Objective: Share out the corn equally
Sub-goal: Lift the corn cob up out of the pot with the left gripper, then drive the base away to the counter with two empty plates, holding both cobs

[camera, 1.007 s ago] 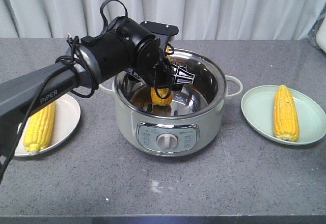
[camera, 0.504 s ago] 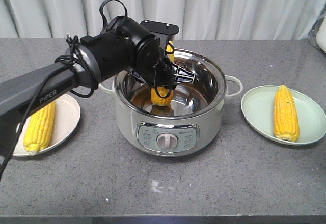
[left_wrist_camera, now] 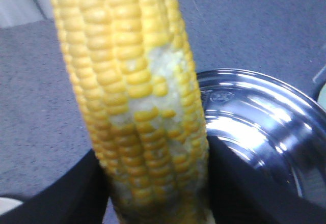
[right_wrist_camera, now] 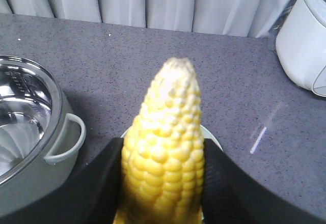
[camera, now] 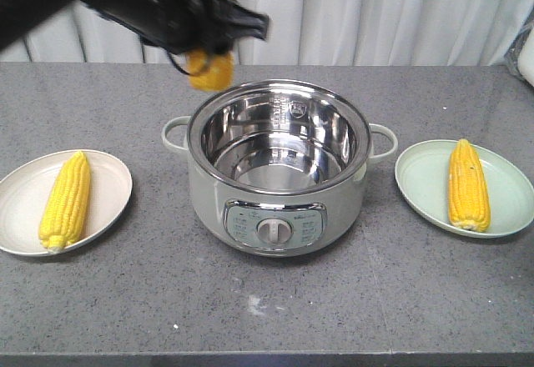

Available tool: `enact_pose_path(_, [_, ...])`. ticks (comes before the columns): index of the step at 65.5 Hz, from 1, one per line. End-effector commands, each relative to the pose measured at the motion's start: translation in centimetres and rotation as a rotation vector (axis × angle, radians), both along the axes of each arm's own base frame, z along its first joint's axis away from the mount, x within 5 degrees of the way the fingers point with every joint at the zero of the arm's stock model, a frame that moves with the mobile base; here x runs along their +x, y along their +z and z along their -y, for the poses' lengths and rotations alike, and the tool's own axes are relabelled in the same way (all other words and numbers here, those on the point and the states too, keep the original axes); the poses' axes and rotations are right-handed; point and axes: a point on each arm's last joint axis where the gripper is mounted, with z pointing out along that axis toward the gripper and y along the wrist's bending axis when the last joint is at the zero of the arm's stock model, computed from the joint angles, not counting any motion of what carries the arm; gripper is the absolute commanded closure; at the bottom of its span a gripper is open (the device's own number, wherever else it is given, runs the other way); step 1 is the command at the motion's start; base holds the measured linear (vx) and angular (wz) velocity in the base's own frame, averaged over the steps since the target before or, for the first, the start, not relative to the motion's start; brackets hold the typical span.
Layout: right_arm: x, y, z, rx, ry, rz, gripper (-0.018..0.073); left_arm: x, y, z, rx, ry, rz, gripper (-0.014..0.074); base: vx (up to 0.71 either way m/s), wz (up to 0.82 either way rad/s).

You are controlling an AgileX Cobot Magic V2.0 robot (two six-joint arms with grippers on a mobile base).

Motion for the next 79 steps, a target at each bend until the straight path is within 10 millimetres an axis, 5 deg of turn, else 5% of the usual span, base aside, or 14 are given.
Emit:
enact_pose_path(1, [-0.3, 1.6, 0.0, -0.003, -0.010, 0.114, 0.0424, -2.2, 4.9, -3.3, -0.055, 0.044, 0.128, 0.0503, 0.00, 0.00])
enact_pose_path(24, [-0.3, 1.6, 0.0, -0.003, -0.010, 0.114, 0.0424, -5.6, 8.5, -10.3, 0.006, 0.185, 0.186, 0.0500, 0.00, 0.00])
enact_pose_path(56, [-0.3, 1.6, 0.0, -0.003, -0.010, 0.114, 0.0424, -11.5, 3.7, -16.3, -0.029, 0.321, 0.180, 0.0489, 0.00, 0.00])
enact_pose_path(79, [-0.3, 1.6, 0.1, -0.004, -0.010, 0.114, 0.0424, -13.9, 2.6, -17.0, -0.060, 0.334, 0.197, 0.0489, 0.00, 0.00])
